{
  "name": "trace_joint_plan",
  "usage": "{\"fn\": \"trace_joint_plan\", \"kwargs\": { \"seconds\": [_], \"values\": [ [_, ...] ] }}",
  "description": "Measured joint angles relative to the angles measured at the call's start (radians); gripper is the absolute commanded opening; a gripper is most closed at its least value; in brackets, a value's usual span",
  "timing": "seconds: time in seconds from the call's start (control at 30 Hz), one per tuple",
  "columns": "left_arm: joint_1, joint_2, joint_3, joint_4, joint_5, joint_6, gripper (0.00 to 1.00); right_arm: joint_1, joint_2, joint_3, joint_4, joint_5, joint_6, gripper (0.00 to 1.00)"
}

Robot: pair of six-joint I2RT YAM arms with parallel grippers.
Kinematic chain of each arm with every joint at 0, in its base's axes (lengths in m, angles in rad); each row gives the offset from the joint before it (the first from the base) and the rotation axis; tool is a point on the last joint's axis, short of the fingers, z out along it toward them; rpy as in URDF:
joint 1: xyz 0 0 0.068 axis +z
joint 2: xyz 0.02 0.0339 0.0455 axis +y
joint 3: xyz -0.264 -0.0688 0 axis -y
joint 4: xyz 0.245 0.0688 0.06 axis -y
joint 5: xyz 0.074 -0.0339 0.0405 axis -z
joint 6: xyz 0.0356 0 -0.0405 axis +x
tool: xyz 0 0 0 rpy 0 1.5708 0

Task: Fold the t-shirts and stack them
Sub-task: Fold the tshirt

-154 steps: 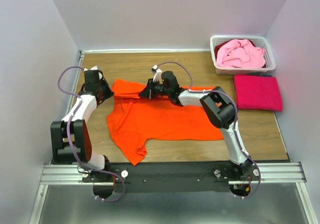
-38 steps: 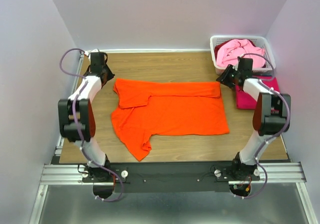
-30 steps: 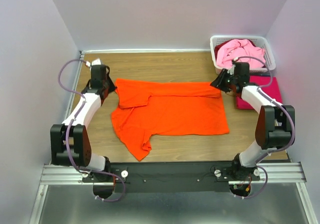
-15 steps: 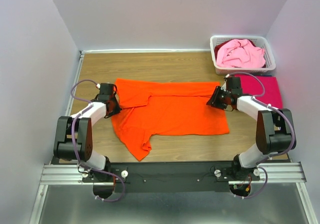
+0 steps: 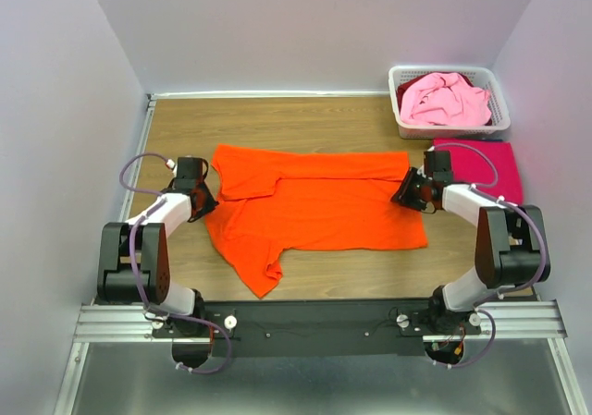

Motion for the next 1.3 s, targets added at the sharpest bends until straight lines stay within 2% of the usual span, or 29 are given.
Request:
{"fn": "trace_joint_plan", "kwargs": {
  "seconds": [0.2, 0.4, 0.6, 0.67, 0.77, 1.0, 1.13, 1.3],
  "values": [
    [0.061, -0.042, -0.032, -0.034, -0.030, -0.012, 0.00, -0.024, -0.024, -0.022, 0.002, 0.002, 0.010, 0.43],
    [0.064, -0.063, -0.043, -0.052, -0.040, -0.016, 0.00, -0.028, -0.051, -0.027, -0.032, -0.003, -0.009, 0.43],
    [0.064, -0.170, -0.034, -0.093, -0.050, -0.011, 0.08, -0.028, -0.087, 0.014, -0.065, -0.044, -0.016, 0.43],
    [0.064, -0.203, -0.020, -0.102, -0.048, -0.011, 0.09, -0.028, -0.089, 0.044, -0.066, -0.042, -0.016, 0.43],
    [0.050, -0.232, 0.009, -0.106, -0.038, -0.012, 0.09, -0.028, -0.085, 0.108, -0.065, -0.023, -0.023, 0.34],
    [-0.048, -0.150, 0.037, -0.074, 0.022, -0.026, 0.03, -0.028, 0.029, 0.213, -0.052, 0.001, -0.033, 0.26],
    [-0.054, -0.062, 0.006, -0.039, 0.068, -0.045, 0.01, -0.034, 0.095, 0.213, -0.056, 0.011, -0.035, 0.25],
    [-0.052, -0.046, -0.044, -0.027, 0.072, -0.061, 0.01, -0.077, 0.141, 0.213, -0.053, 0.029, -0.041, 0.25]
  ]
}}
